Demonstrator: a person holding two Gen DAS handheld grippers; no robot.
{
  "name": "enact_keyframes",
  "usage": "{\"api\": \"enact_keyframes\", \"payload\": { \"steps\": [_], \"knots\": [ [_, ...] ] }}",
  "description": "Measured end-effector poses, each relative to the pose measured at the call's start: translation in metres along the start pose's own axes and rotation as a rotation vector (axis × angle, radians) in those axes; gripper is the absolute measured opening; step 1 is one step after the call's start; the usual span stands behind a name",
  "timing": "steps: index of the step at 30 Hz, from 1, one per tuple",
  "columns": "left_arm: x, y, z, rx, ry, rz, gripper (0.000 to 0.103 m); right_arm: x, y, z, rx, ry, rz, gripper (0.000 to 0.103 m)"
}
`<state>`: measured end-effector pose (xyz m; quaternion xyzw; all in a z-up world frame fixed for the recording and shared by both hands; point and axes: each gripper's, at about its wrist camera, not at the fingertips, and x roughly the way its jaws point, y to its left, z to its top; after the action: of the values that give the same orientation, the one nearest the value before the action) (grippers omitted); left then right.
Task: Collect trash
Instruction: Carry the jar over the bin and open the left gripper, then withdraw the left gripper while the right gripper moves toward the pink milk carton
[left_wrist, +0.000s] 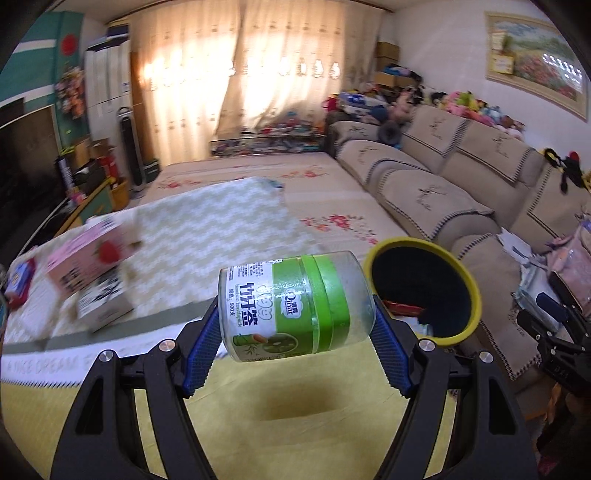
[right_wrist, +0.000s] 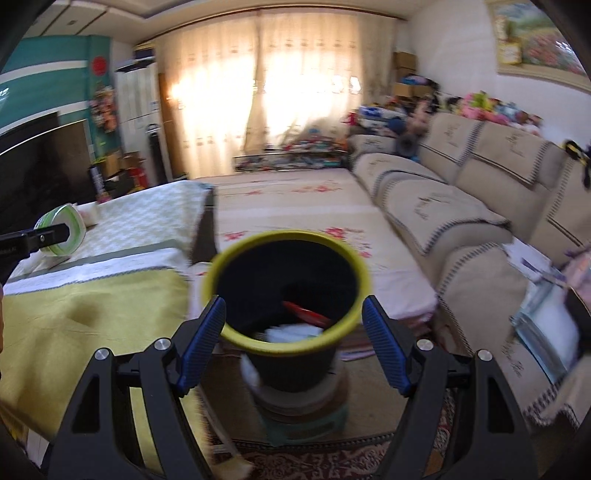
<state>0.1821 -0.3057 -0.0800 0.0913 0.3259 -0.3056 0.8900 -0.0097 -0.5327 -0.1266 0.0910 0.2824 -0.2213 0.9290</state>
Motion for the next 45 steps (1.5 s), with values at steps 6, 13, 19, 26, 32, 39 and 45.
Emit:
{"api": "enact_keyframes", "payload": {
  "steps": [6,13,19,26,32,39,45],
  "knots": [
    [0.05,-0.068,0.027,0.095,0.042,-0.127,0.074,-0.005,-0.038,-0.007,0.078,-0.009,-0.056,0.072],
    [0.116,-0.128,0.048,0.142,0.112,-0.208,0.075,-0.003,-0.06,-0.008,0.112,-0.006,-0.064,0.072],
    [0.134,-0.142,0.06,0.133,0.088,-0.204,0.082,-0.006,-0.061,-0.009,0.116,-0.003,-0.061,0.072],
    [0.058,-0.076,0.047,0.069,-0.027,-0.168,0.087,0.006,-0.038,-0.005,0.096,0.016,0.029,0.072],
    [-0.016,0.01,0.008,-0.027,-0.097,-0.038,0.091,0.025,0.018,0.005,0.008,0.053,0.161,0.073],
    [-0.093,0.119,-0.051,-0.192,-0.138,0.178,0.092,0.039,0.102,0.026,-0.1,0.073,0.303,0.073],
    [-0.143,0.194,-0.098,-0.307,-0.157,0.304,0.092,0.045,0.192,0.058,-0.205,0.063,0.444,0.073]
  ]
}}
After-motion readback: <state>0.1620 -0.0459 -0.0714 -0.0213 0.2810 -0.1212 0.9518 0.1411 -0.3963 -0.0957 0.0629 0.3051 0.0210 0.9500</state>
